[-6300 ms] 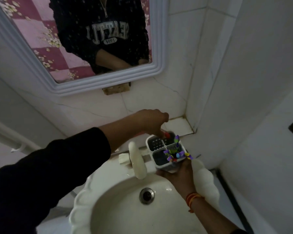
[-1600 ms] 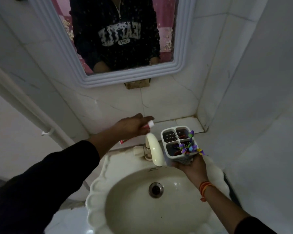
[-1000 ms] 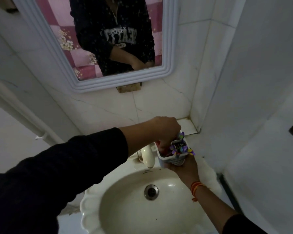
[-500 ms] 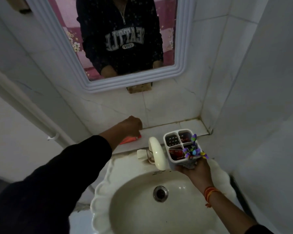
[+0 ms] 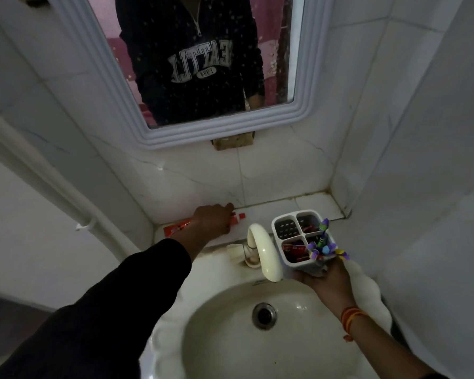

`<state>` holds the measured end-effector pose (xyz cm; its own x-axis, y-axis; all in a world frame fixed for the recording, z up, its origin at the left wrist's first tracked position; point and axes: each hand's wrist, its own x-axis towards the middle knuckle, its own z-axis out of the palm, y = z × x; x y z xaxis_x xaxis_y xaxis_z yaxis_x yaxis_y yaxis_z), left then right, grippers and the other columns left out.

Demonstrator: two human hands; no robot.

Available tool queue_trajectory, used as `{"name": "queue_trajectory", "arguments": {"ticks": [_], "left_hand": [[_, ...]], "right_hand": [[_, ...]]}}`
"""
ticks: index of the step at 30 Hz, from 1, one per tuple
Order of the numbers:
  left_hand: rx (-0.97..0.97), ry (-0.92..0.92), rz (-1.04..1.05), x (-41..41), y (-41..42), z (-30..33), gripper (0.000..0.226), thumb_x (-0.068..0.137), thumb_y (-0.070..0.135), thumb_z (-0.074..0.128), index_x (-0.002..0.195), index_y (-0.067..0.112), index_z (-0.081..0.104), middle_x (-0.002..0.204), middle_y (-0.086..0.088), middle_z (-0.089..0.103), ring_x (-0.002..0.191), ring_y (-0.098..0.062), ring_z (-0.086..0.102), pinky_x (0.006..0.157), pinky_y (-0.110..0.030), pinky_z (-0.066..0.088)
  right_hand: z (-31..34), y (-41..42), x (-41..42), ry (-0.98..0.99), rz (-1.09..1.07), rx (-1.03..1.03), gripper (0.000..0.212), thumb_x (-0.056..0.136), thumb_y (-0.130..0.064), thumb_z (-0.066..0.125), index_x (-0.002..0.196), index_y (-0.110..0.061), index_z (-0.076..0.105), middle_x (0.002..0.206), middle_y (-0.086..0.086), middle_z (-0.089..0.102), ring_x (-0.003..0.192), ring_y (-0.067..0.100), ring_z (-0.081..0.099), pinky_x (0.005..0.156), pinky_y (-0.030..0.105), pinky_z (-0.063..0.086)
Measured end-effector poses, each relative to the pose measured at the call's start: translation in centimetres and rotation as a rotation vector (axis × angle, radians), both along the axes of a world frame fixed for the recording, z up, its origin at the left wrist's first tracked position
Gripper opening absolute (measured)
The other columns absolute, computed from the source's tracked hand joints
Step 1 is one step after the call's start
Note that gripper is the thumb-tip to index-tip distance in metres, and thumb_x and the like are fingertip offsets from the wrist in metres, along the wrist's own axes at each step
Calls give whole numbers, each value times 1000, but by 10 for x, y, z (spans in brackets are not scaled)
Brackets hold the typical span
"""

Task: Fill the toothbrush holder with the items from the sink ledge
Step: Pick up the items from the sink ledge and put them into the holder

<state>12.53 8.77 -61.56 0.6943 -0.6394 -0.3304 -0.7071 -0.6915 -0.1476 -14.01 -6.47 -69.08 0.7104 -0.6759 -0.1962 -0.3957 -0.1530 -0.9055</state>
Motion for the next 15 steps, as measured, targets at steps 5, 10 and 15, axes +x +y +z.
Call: {"name": "queue_trajectory", "arguments": {"ticks": [5,10,15], "left_hand": [[-158,31,-90,-20,-28,62,42,83,47,71,118,24,68,112,-6,69,97,-24,65,82,-36,55],[-169,-10,-213,-60,-68,133,50,78,48,78,110,11,68,103,-8,65,88,-22,63,80,-36,58],[4,-14,-246,-99,-109,159,40,66,17,90,101,8,71,82,-5,60,81,-22,65,78,-38,61]], "right_hand": [[8,2,-2,-44,6,56,44,67,-21,96,86,-29,58,88,-9,63,84,17,62,85,36,55],[-4,-1,2,-159,-2,300,99,32,-34,105,121,-20,63,124,8,69,116,27,66,83,50,63],[6,-4,3,-310,-76,544,25,98,5,58,114,-14,63,104,15,72,83,25,75,65,46,65]]}}
